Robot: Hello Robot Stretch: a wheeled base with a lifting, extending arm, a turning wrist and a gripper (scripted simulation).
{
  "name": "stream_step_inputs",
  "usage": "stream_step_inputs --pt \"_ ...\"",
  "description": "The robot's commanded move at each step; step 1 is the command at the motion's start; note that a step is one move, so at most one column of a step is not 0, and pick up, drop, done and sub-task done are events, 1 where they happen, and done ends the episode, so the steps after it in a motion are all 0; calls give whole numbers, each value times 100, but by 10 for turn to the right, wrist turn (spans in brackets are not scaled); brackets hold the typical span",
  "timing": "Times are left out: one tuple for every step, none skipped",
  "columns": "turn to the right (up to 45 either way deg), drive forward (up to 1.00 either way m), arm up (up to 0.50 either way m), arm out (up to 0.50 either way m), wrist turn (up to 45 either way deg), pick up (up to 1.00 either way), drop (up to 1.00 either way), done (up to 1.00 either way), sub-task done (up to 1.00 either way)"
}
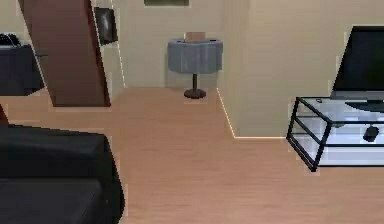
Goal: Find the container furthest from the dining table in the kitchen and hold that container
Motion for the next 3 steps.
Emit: stream_step_inputs --pt "450 0 0 0 0 0 0 0 0" --pt "450 0 0 0 0 0 0 0 0" --pt "0 10 0 0 0 0 0 0 0"
